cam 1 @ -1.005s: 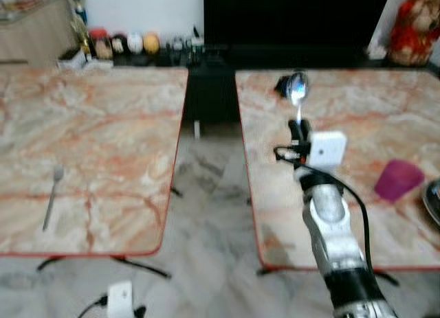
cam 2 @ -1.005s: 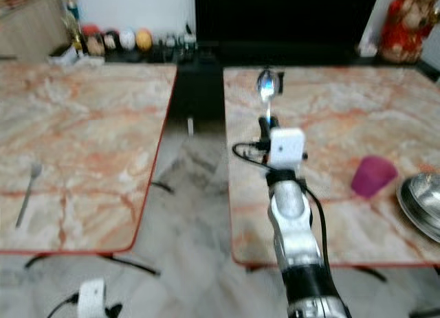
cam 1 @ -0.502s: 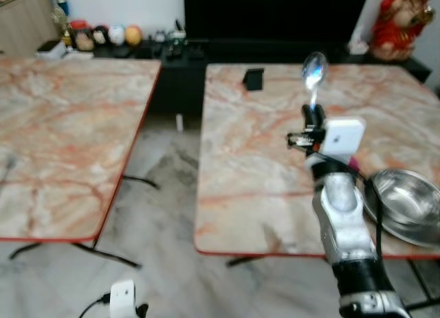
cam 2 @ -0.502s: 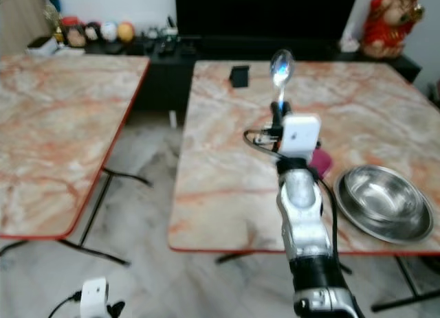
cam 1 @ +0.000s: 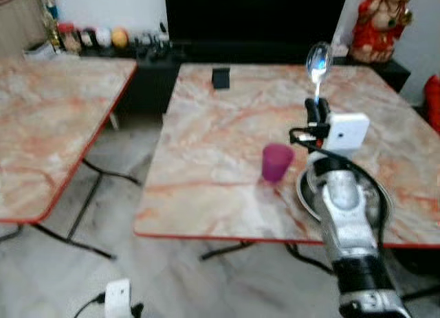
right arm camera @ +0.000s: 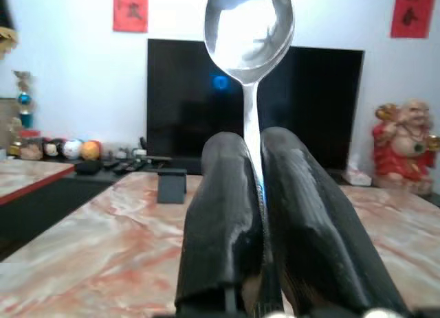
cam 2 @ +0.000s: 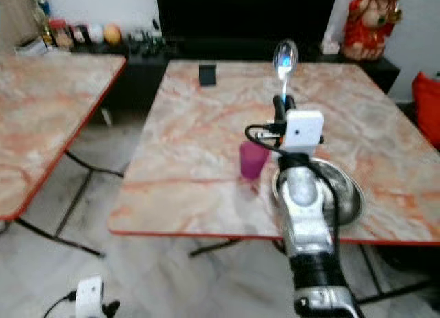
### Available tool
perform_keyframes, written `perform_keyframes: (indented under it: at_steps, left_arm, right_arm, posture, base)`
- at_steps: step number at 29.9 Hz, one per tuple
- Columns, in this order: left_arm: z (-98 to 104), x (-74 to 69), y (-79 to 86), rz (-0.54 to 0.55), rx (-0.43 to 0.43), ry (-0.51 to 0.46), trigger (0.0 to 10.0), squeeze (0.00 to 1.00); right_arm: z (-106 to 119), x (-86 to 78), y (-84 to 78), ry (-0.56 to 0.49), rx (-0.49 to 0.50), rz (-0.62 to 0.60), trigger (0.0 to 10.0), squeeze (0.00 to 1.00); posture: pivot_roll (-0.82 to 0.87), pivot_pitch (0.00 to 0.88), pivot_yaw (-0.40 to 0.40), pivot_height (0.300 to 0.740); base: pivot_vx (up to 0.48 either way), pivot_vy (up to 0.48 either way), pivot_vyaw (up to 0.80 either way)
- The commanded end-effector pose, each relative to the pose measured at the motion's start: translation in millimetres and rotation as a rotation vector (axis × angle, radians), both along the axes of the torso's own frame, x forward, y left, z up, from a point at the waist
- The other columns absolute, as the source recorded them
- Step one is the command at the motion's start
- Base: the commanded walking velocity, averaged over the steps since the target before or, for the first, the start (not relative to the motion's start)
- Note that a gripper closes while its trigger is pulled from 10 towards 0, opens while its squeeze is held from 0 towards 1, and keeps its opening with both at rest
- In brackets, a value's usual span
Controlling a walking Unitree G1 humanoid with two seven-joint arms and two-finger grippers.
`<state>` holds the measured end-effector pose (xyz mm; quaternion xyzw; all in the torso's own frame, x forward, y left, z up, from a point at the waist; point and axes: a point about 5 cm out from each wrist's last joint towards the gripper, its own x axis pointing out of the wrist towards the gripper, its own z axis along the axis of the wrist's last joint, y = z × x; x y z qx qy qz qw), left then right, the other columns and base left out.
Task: Setting the table
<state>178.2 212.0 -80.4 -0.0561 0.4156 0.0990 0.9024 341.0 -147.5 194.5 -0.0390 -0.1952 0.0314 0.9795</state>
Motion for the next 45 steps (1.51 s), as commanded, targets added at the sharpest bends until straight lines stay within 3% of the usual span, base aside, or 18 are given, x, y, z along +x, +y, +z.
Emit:
perform_keyframes:
  at_steps: [1,13,26,32,34,36,38,40,45]
  left_arm:
    - [-1,-1.1,-0.2,-0.007,0.003,0.013,10.0,0.00]
    - [-1,-1.7,0.1,-0.008,0.005,0.016,10.0,0.00]
    - [-1,-1.1,0.8,0.000,0.003,0.020,10.0,0.00]
    - [-1,-0.3,1.3,0.001,0.002,0.019,10.0,0.00]
    - [0,-0.1,1.4,0.002,0.001,0.019,10.0,0.00]
    - [0,0.0,1.5,0.002,0.001,0.019,10.0,0.00]
    - [0,0.1,1.7,0.002,0.001,0.019,10.0,0.00]
    - [0,0.4,2.2,0.002,0.001,0.019,10.0,0.00]
    - [0,1.0,2.1,0.001,0.000,0.017,10.0,0.00]
  right_arm:
    - [7,0.5,-8.1,-0.019,0.000,-0.020,10.0,0.00]
    - [5,3.0,-15.7,0.020,0.032,-0.031,10.0,0.00]
    - [0,6.9,-23.5,0.093,0.024,-0.072,10.0,0.00]
    - [-9,12.4,-20.4,0.215,0.033,-0.066,10.0,0.00]
    - [-18,15.7,-22.6,0.319,-0.037,-0.106,10.0,0.00]
    - [-14,15.6,-23.1,0.280,-0.003,-0.101,10.0,0.00]
    - [-15,16.6,-25.7,0.306,-0.001,-0.126,10.0,0.00]
    - [-19,19.6,-32.5,0.440,-0.023,-0.183,10.0,0.00]
    - [-24,18.6,-34.3,0.519,0.041,-0.182,10.0,0.00]
  posture:
    - [0.00,0.000,-0.007,0.740]
    - [0.00,0.000,-0.004,0.740]
    - [-0.01,0.013,0.002,0.740]
    - [0.00,0.021,0.010,0.740]
    - [0.00,0.023,0.011,0.740]
    - [0.00,0.024,0.011,0.740]
    - [0.00,0.028,0.014,0.740]
    - [-0.01,0.030,0.015,0.740]
    - [-0.01,0.036,0.015,0.740]
  base:
    - [0.000,-0.390,0.00]
    - [0.000,-0.358,0.00]
    - [0.000,0.000,0.00]
    - [0.000,0.000,0.00]
    - [0.000,0.000,0.00]
    - [0.000,0.000,0.00]
    - [0.000,0.000,0.00]
    - [0.000,0.000,0.00]
    - [0.000,0.000,0.00]
